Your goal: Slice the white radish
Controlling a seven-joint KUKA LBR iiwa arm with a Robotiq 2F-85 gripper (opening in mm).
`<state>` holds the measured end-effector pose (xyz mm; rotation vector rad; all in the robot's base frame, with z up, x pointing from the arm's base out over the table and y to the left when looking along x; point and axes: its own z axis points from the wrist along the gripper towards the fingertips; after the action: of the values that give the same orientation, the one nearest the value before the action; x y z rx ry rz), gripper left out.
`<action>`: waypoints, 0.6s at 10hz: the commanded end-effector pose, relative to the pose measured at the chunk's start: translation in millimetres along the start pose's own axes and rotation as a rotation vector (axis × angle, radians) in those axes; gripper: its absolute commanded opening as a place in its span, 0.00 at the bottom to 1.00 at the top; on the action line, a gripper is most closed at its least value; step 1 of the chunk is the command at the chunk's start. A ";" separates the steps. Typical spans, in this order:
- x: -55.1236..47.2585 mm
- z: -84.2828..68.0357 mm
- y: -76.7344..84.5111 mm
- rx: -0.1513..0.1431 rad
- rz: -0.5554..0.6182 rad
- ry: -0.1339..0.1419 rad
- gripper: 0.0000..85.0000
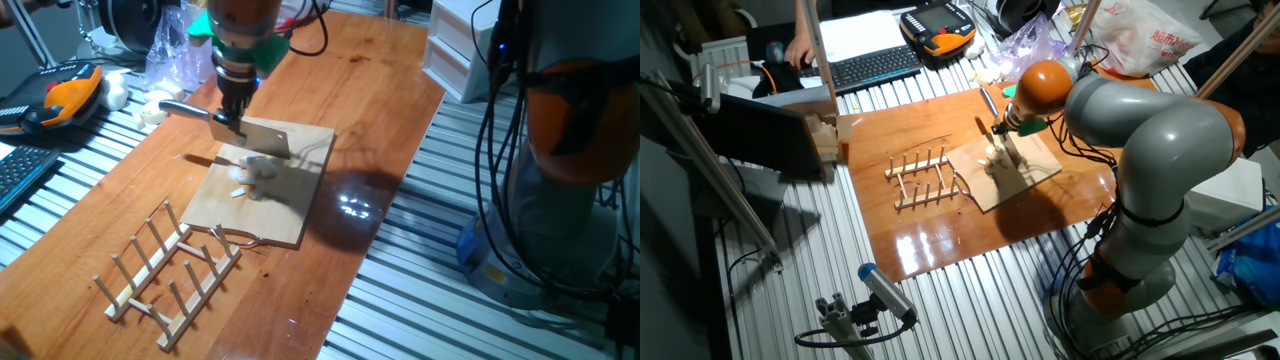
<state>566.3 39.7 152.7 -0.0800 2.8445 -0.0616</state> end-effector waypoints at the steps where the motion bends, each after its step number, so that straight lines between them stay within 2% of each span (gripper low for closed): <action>1: -0.1 0.6 1.1 -0.003 0.002 0.001 0.00; 2: 1.4 3.6 2.4 -0.006 0.006 0.001 0.00; 6: 23.1 14.3 -1.0 -0.010 0.002 -0.021 0.00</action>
<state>546.9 36.7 131.4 -0.0793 2.8220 -0.0453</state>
